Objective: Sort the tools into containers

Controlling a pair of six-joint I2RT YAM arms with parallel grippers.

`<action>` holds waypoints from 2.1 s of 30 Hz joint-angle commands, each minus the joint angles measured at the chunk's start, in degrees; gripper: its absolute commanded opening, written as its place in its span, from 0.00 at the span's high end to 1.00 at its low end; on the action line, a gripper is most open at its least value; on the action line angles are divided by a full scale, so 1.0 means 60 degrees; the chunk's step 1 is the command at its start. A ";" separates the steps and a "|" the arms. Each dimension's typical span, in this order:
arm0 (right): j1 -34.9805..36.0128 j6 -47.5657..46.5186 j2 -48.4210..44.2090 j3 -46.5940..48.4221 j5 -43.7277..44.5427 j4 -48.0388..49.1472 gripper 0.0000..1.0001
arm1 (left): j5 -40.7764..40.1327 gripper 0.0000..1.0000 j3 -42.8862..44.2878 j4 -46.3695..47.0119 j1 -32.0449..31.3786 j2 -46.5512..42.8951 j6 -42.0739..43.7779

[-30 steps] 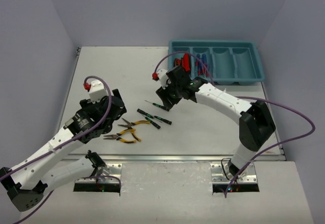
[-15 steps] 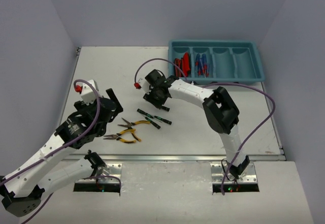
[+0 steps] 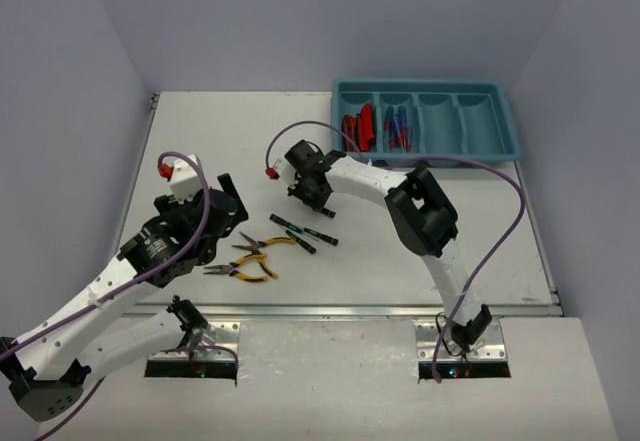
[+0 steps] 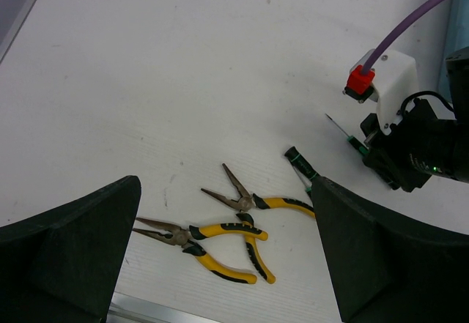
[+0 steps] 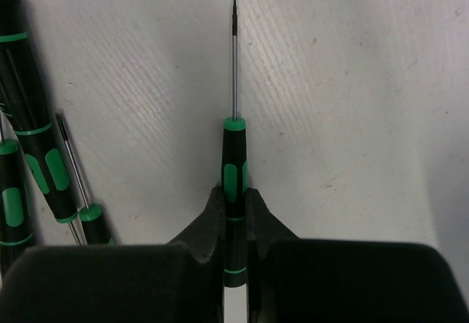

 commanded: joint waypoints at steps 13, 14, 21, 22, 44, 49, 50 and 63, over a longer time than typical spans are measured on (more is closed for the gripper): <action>-0.4449 0.2164 -0.3309 0.1094 -0.0669 -0.0678 1.00 | 0.0048 0.00 -0.0008 0.0435 0.0106 -0.0347 0.0265; -0.4905 0.1759 -0.3160 0.1406 -0.0130 -0.0647 1.00 | 0.0095 0.00 -0.0010 0.0472 0.0108 -0.0325 0.0292; -0.6748 0.0575 -0.0692 0.4117 0.1286 -0.0659 1.00 | 0.0222 0.00 -0.0039 0.0585 0.0108 -0.0152 0.0456; -0.6929 0.0496 -0.0347 0.4318 0.1285 -0.0648 0.99 | 0.0226 0.00 -0.0047 0.0602 0.0099 -0.0134 0.0468; -0.4690 0.1046 -0.3927 0.0561 -0.1495 -0.0276 0.41 | 0.0275 0.00 -0.0021 0.0694 0.0199 0.0209 0.0618; -0.2301 0.1322 -0.4727 -0.1764 -0.1412 0.0072 0.50 | 0.0048 0.00 0.0005 0.0523 0.0240 -0.0076 0.0397; -0.2033 0.1629 -0.4740 -0.2044 -0.1347 0.0137 0.50 | 0.0036 0.00 0.0004 0.0498 0.0240 -0.0135 0.0368; 0.0491 0.2623 -0.3048 -0.3239 -0.0421 0.0062 0.60 | 0.0284 0.00 -0.0039 0.0670 0.0240 -0.0293 0.0533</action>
